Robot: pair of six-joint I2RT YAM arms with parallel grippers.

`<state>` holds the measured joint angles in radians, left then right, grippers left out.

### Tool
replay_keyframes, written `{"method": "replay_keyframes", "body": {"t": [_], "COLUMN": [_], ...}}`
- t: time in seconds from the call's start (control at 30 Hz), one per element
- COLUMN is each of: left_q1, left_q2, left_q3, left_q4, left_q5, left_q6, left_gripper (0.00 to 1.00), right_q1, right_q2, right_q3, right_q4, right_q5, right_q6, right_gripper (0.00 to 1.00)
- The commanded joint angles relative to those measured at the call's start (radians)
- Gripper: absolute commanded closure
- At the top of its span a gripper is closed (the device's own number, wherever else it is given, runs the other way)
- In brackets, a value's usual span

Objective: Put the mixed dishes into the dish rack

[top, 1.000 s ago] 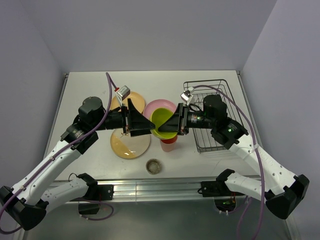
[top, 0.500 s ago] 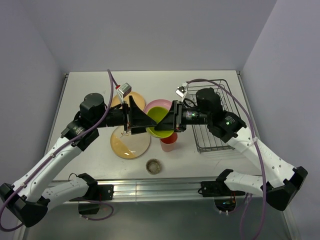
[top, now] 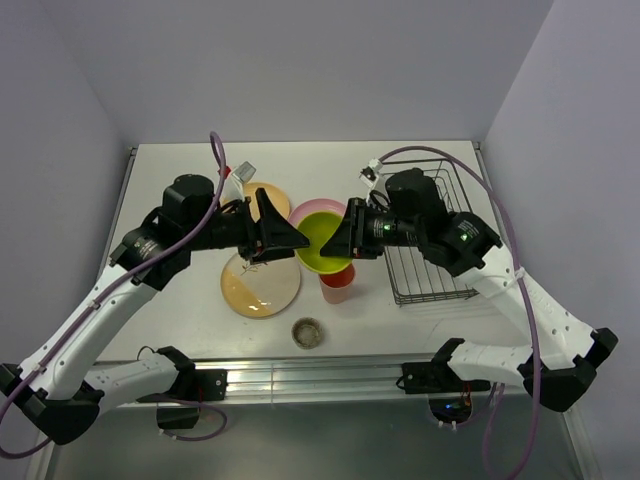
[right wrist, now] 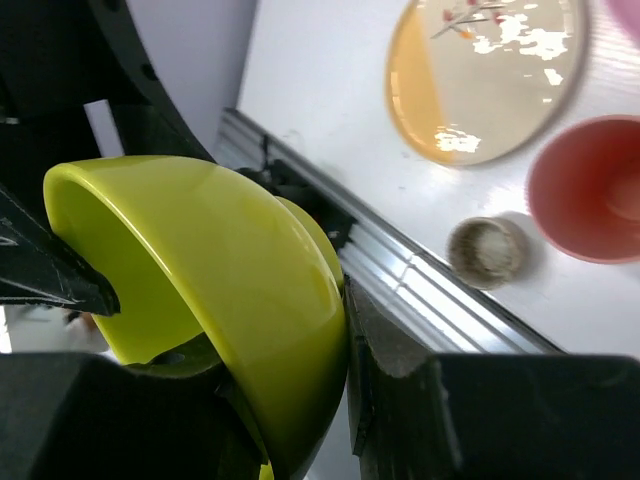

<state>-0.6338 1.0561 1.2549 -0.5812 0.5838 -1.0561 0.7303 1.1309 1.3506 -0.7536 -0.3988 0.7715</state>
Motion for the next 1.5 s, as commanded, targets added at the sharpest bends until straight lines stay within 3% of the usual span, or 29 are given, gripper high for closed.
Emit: {"method": "replay_keyframes", "body": {"t": [0.0,0.27,0.37,0.47,0.5,0.53,0.57,0.6,0.63,0.7,0.73,0.83,1.03,1.2,1.4,1.47], "left_q1": [-0.021,-0.139,-0.159,-0.172,-0.176,-0.178,-0.182,-0.184,-0.185,-0.187,-0.187,-0.187,-0.153,-0.093,-0.053,-0.055], "left_q2": [0.01,0.108,0.137,0.16,0.165,0.171,0.177,0.182,0.192,0.199,0.2,0.193,0.096,-0.008,-0.096,-0.099], "left_q3": [0.066,0.181,0.222,0.245,0.25,0.253,0.265,0.274,0.284,0.304,0.307,0.29,0.114,-0.06,-0.209,-0.221], "left_q4": [-0.141,-0.259,-0.308,-0.354,-0.368,-0.374,-0.385,-0.406,-0.417,-0.436,-0.445,-0.419,-0.199,0.101,0.381,0.396], "left_q5": [-0.128,-0.289,-0.363,-0.4,-0.41,-0.417,-0.438,-0.452,-0.466,-0.501,-0.509,-0.503,-0.308,-0.112,-0.024,-0.021], "left_q6": [0.061,0.07,0.07,0.073,0.073,0.071,0.071,0.071,0.077,0.087,0.099,0.126,0.098,0.01,-0.162,-0.174], "left_gripper": [0.23,0.33,0.51,0.78,0.97,1.0,1.0,1.0,1.0,1.0,1.0,1.0,1.0,1.0,1.0,1.0], "right_q1": [0.036,0.13,0.149,0.162,0.164,0.165,0.167,0.166,0.166,0.166,0.166,0.156,0.089,-0.006,-0.017,-0.017], "right_q2": [0.029,0.136,0.145,0.158,0.161,0.164,0.168,0.168,0.167,0.145,0.135,0.084,-0.045,-0.117,-0.111,-0.112], "right_q3": [0.125,0.28,0.297,0.317,0.32,0.324,0.329,0.331,0.331,0.321,0.315,0.283,0.152,0.018,-0.039,-0.048], "right_q4": [-0.088,-0.208,-0.233,-0.259,-0.265,-0.273,-0.285,-0.286,-0.288,-0.288,-0.285,-0.265,-0.135,0.051,0.14,0.177], "right_q5": [0.112,0.268,0.322,0.365,0.374,0.389,0.396,0.397,0.397,0.397,0.397,0.417,0.184,-0.058,-0.139,-0.149], "right_q6": [-0.066,-0.101,-0.101,-0.113,-0.116,-0.126,-0.13,-0.138,-0.153,-0.162,-0.17,-0.167,-0.135,-0.035,0.032,0.054], "right_gripper": [1.0,1.0,1.0,1.0,1.0,1.0,1.0,0.93,0.66,0.43,0.25,0.01,0.0,0.0,0.04,0.04]}}
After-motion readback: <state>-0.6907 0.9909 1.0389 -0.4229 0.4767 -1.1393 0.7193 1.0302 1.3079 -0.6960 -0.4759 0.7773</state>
